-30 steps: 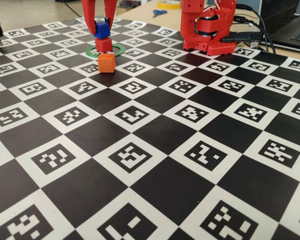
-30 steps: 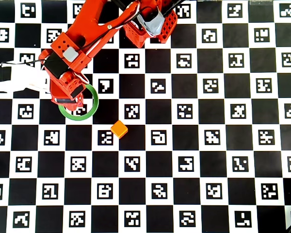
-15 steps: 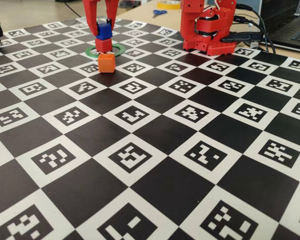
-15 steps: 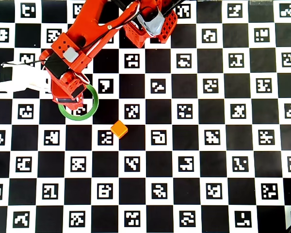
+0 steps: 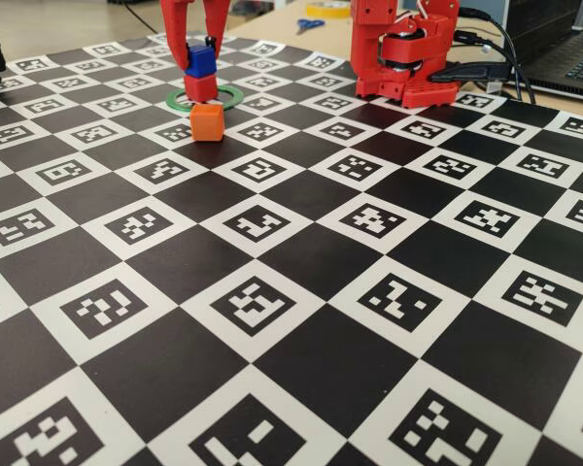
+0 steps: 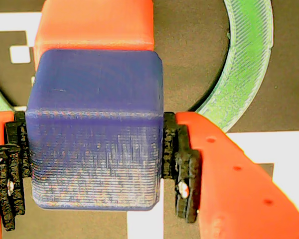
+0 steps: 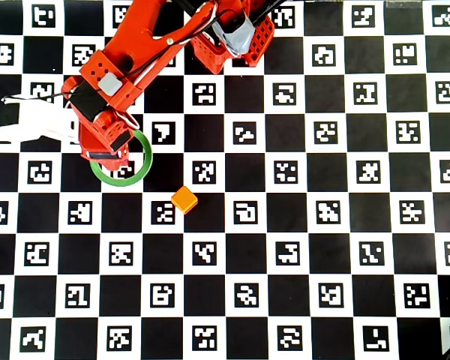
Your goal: Grab the red cube then put it in the green circle then put the blue cube on top and finally the orange cube on top
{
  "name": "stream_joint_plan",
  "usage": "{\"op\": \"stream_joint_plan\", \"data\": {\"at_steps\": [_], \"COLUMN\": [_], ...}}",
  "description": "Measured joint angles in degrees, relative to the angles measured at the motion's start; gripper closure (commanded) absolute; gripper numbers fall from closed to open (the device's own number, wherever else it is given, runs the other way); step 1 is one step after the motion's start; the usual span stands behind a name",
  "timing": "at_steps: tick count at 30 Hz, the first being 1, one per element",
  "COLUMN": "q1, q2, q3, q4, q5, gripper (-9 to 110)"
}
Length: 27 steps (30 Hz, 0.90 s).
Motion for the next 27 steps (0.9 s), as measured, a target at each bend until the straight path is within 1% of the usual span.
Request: {"op": "stream_joint_plan", "data": {"at_steps": [7,10,13,23,27], "q1": [0.0,0.0,0.0,0.0,0.0], "q2": [0.0,0.0,0.0,-0.1,-0.1], "q3": [0.0,0.0,0.1,0.5,0.5], "q4": [0.0,0.0,0.0,0.2,2.9], "q5": [-0.8,-0.9,-0.9,-0.9,-0.8], "gripper": [87,83,75,70,69]}}
